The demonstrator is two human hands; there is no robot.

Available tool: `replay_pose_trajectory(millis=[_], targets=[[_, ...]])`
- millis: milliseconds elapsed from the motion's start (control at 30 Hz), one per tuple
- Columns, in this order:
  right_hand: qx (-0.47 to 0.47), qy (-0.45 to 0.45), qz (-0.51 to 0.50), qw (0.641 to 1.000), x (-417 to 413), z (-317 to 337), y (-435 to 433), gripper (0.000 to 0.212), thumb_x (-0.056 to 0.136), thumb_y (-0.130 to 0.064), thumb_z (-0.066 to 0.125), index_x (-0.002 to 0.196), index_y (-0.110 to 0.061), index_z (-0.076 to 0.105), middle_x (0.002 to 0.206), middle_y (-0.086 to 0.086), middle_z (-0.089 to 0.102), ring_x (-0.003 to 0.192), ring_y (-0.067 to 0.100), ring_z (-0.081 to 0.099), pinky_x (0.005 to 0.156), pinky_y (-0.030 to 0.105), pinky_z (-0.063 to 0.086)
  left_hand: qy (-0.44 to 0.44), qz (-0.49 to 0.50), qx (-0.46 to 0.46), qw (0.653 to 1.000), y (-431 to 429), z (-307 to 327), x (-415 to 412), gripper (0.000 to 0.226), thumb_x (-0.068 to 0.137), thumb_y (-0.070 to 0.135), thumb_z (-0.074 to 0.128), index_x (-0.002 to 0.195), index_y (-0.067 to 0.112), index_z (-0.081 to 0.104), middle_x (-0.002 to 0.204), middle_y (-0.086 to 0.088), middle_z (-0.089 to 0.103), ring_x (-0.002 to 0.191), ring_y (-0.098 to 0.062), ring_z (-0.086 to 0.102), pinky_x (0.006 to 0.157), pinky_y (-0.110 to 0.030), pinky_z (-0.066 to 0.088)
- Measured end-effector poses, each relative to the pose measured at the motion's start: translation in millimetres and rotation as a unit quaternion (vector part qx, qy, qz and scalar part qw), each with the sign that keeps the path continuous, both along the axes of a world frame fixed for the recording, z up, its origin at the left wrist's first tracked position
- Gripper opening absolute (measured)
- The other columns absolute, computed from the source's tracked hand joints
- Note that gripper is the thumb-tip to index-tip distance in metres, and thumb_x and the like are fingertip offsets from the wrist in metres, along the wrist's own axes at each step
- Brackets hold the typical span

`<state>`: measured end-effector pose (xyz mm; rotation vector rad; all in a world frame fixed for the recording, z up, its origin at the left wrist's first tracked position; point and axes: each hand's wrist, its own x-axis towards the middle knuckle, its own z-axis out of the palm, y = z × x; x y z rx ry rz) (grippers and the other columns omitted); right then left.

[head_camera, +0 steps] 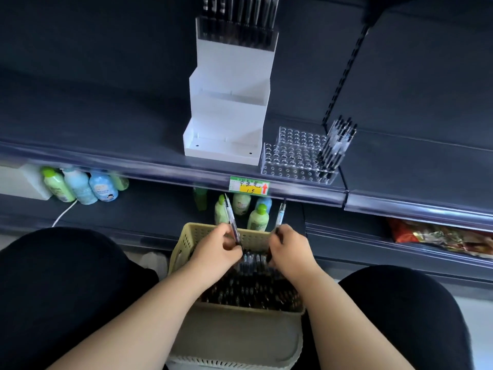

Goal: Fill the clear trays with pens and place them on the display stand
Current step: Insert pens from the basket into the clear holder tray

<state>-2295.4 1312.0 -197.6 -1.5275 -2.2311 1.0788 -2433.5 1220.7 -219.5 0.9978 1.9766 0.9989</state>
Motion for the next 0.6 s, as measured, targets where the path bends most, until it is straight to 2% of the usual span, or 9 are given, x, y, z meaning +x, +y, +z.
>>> replay_pose_trajectory(millis=[100,167,200,300,367,433,500,533,600], targets=[[0.075,0.071,-0.016,0.994,-2.7,22.1,17.2,0.006,0.091,-0.022,0.05,0.093,-0.017,0.052,0.077,0.0,0.062,0.064,0.012,0.057,0.051,0.018,0.042,-0.008,0.013,0.057,0.998,18.4,20.2,-0.6,0.033,0.079,0.019,0.068,0.087,0.042,0.044,0.078,0.012,0.068,0.072,-0.003,0.064,0.061,-0.015,0.046],[0.086,0.143,-0.038,0.985,-4.5,40.9,32.9,0.014,0.089,-0.017,0.053,0.1,-0.02,0.045,0.076,0.002,0.063,0.065,0.018,0.062,0.057,0.029,0.05,-0.009,0.023,0.094,0.995,37.1,35.9,-3.5,0.036,0.078,0.018,0.07,0.086,0.043,0.045,0.073,0.019,0.068,0.07,0.005,0.063,0.056,-0.005,0.042],[0.086,0.177,-0.045,0.979,-4.6,51.4,40.7,0.021,0.088,-0.016,0.055,0.103,-0.023,0.041,0.078,0.003,0.064,0.067,0.021,0.065,0.06,0.034,0.053,-0.026,0.024,0.116,0.993,46.4,43.2,-5.4,0.036,0.078,0.016,0.069,0.085,0.043,0.046,0.074,0.019,0.069,0.07,0.003,0.065,0.06,-0.007,0.045],[0.103,0.239,-0.045,0.964,-3.5,85.3,65.9,0.028,0.086,-0.013,0.054,0.094,-0.036,0.039,0.084,0.001,0.067,0.07,0.021,0.068,0.063,0.037,0.055,-0.054,0.004,0.165,0.985,72.4,65.4,-10.1,0.034,0.084,0.015,0.065,0.081,0.045,0.051,0.085,0.008,0.071,0.085,-0.018,0.069,0.079,-0.038,0.054],[0.117,0.261,-0.042,0.957,-3.2,107.1,87.2,0.02,0.087,-0.014,0.046,0.085,-0.033,0.04,0.081,0.0,0.07,0.065,0.02,0.068,0.059,0.038,0.052,-0.047,-0.013,0.2,0.979,92.6,80.4,-14.7,0.026,0.087,0.02,0.062,0.083,0.044,0.055,0.091,0.007,0.071,0.089,-0.015,0.068,0.087,-0.044,0.052],[0.127,0.288,-0.044,0.948,-5.0,127.2,107.5,0.011,0.09,-0.022,0.041,0.081,-0.028,0.044,0.077,-0.002,0.071,0.061,0.023,0.068,0.054,0.04,0.05,-0.033,-0.032,0.235,0.971,111.5,94.6,-20.0,0.017,0.087,0.026,0.061,0.088,0.042,0.058,0.091,0.011,0.071,0.089,-0.009,0.068,0.088,-0.042,0.052],[0.158,0.293,-0.056,0.941,-7.8,144.4,130.6,0.014,0.088,-0.032,0.042,0.08,-0.023,0.049,0.071,-0.003,0.07,0.061,0.028,0.066,0.055,0.044,0.05,-0.005,-0.049,0.258,0.965,131.6,106.5,-25.9,0.013,0.083,0.03,0.063,0.09,0.041,0.062,0.089,0.016,0.07,0.087,-0.006,0.067,0.085,-0.036,0.053],[0.18,0.286,-0.06,0.939,-9.3,151.4,140.4,0.014,0.087,-0.033,0.044,0.08,-0.023,0.05,0.067,-0.004,0.07,0.06,0.025,0.065,0.056,0.043,0.051,0.007,-0.055,0.266,0.962,140.3,110.3,-29.2,0.014,0.081,0.028,0.065,0.088,0.04,0.064,0.088,0.017,0.071,0.086,-0.004,0.066,0.084,-0.032,0.052],[0.227,0.285,-0.072,0.928,-11.4,157.0,157.6,0.006,0.087,-0.029,0.048,0.082,-0.031,0.048,0.064,-0.011,0.068,0.054,0.014,0.062,0.054,0.033,0.051,0.014,-0.058,0.277,0.959,154.8,111.5,-35.7,0.022,0.081,0.017,0.069,0.086,0.039,0.066,0.088,0.017,0.071,0.084,-0.001,0.066,0.081,-0.027,0.051]])
